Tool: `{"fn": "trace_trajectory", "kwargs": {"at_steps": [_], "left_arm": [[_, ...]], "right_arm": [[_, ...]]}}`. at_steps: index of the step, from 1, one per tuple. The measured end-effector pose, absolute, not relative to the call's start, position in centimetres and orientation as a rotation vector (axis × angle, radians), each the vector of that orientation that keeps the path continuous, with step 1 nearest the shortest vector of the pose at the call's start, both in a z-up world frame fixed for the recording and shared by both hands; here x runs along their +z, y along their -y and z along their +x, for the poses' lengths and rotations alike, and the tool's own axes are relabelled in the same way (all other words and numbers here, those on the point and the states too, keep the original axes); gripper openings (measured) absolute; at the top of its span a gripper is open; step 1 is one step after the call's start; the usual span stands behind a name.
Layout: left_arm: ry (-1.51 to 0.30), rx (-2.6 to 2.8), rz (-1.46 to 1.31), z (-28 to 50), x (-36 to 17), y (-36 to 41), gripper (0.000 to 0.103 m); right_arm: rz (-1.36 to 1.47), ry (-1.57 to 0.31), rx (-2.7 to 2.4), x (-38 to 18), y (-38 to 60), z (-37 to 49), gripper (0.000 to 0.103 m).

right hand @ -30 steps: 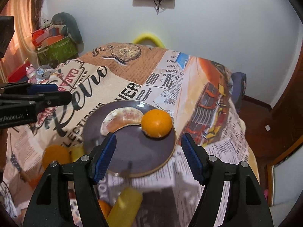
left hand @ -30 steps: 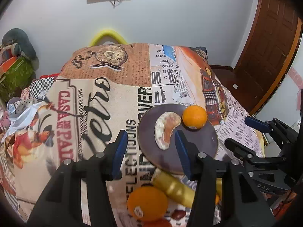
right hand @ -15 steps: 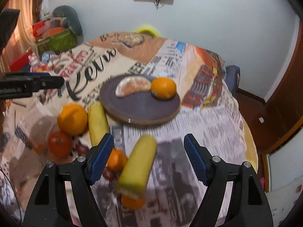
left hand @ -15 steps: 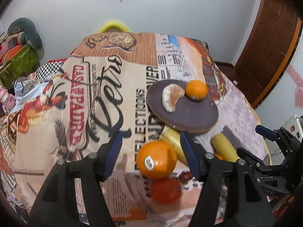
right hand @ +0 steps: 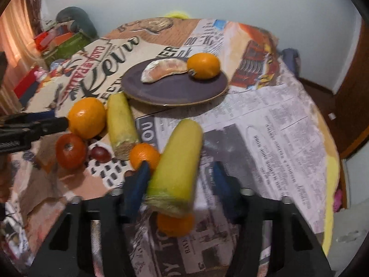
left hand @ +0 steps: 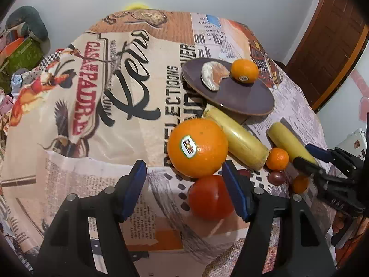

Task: Organize fruits
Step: 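Grasp the Dole-labelled orange with the left tool while the right tool grasps a corn cob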

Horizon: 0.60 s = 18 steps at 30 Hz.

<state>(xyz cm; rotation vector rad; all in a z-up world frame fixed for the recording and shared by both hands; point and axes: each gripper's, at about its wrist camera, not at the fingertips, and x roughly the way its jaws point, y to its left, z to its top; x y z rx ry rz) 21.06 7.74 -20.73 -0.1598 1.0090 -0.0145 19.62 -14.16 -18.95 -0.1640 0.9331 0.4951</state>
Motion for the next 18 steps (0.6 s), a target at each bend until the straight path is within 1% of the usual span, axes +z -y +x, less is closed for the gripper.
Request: {"fn": "trace_trajectory", "kwargs": {"at_steps": [4,9,18], "left_arm": [[-1.021,-0.028,-0.159,21.4,-21.4,-7.2,0.068],[-1.020,-0.037,-0.127,22.2,-21.9,-6.3,0.070],[-1.026,-0.030,-0.150,23.6,-23.2,-6.4,0.070]], "right_arm": [[-0.162,-0.930,0.490,-18.8,14.8,19.7,0.033],[-0.127,-0.939,0.489,-18.9,16.1,20.4,0.033],[-0.129,-0.994,0.423,-20.2,17.3,23.6,0.034]]}}
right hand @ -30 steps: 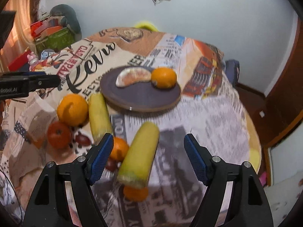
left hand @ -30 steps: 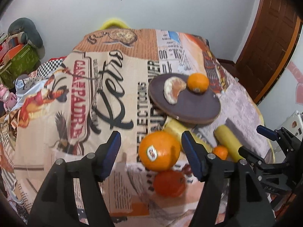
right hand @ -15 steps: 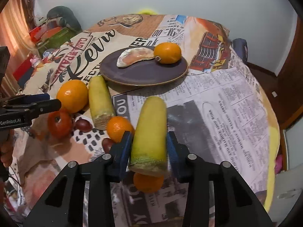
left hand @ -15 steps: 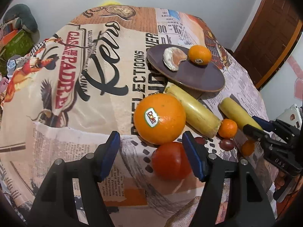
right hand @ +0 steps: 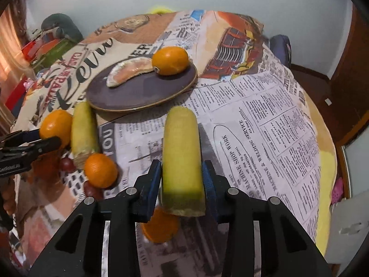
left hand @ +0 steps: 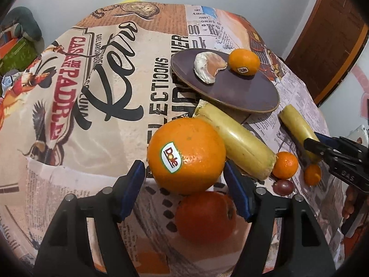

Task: Organize fruits
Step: 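Grasp the Dole-labelled orange with the left tool while the right tool grasps a corn cob, then place the orange and corn cob onto the purple plate, then open both tools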

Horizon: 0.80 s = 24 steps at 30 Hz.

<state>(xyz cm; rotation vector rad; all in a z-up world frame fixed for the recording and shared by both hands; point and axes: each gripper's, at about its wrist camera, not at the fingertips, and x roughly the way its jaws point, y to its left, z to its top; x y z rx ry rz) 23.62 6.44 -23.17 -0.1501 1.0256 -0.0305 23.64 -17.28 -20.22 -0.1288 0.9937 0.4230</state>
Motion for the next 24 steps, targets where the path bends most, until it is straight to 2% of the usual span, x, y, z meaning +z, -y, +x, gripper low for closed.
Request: {"fn": "trace_trajectory", "kwargs": {"at_steps": [12,24], "left_arm": [[-1.015,-0.033,-0.149,25.0,-24.0,-6.2,0.070],[-0.996,-0.012,-0.157,24.6,-23.3,-6.4,0.068]], "right_arm": [[-0.176,-1.008,0.443,-21.6,15.6,26.7,0.035],[-0.121,-0.946,0.450,-20.2,15.9,25.8,0.034]]}}
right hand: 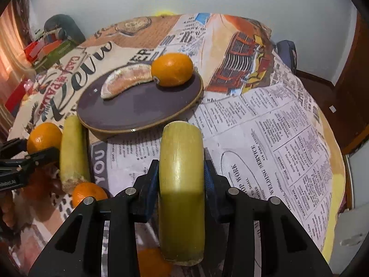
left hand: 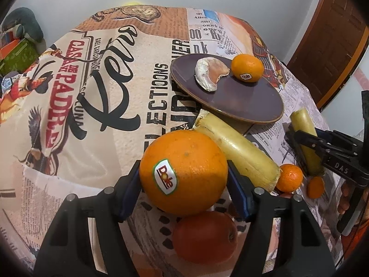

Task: Organize fruits
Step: 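Place the orange and corn cob onto the purple plate, then open both tools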

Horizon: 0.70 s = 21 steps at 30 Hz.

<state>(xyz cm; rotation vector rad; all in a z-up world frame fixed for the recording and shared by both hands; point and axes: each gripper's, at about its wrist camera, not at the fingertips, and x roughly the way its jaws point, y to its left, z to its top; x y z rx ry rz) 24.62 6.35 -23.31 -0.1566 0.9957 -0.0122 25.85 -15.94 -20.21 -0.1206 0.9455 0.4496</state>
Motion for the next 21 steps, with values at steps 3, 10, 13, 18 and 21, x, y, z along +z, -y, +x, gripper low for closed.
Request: {"fn": "trace_trajectory", "kwargs": {"at_steps": [3,10,13,18,21], "left_arm": [[-0.975,-0.007,-0.162,24.2,-22.4,-6.6,0.068],[-0.931,0.010,-0.144,24.2,-20.2,-6.8,0.068],[-0.909,0.011,-0.147,24.6,-19.2,-6.8,0.068],[-0.875,0.003,-0.145,25.5,-17.8,-6.5,0.068],[-0.863,-0.003,-0.148,26.2,-17.4,-6.2,0.068]], "right_arm": [[-0.113,-0.919,0.453,-19.0,16.0,25.6,0.034],[-0.102,-0.850,0.466,-16.6,15.6,25.5,0.033],[-0.101,-0.834,0.478,-16.2,15.3,25.6,0.033],[-0.107,-0.803,0.498,-15.1,14.5,26.0,0.033],[-0.117,-0.780,0.496,-14.5,14.0,26.3,0.033]]}}
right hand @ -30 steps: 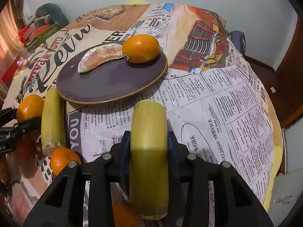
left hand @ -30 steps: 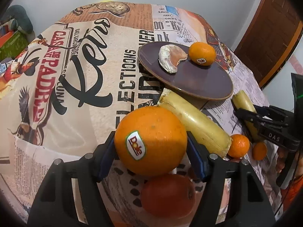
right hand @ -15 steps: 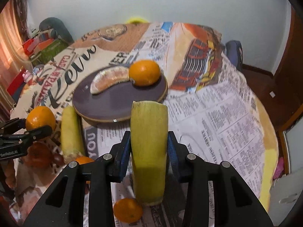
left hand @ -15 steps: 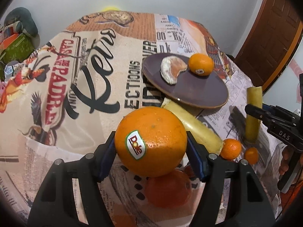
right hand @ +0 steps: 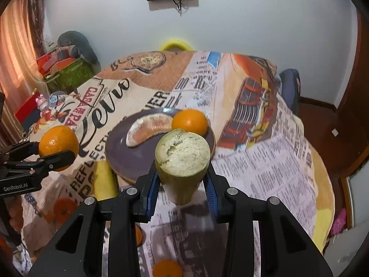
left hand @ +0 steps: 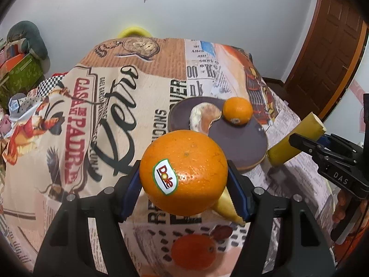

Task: Organize fruits
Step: 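Place the orange and corn cob onto the purple plate, then open both tools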

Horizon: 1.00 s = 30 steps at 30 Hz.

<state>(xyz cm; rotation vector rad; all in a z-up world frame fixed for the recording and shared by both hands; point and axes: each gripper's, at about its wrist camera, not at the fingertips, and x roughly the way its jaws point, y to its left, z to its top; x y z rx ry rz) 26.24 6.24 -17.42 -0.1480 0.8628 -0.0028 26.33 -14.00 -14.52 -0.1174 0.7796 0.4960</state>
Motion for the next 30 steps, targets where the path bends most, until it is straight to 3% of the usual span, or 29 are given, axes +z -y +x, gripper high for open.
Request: {"fn": "trace_trajectory", "kwargs": {"at_steps": [30], "left_arm": [[-0.924,-0.029,-0.101,34.5,-21.2,-5.2,0.068]], "right_arm": [[-0.204,-0.785,0.619,-16.5,8.0,32.7,0.033]]}}
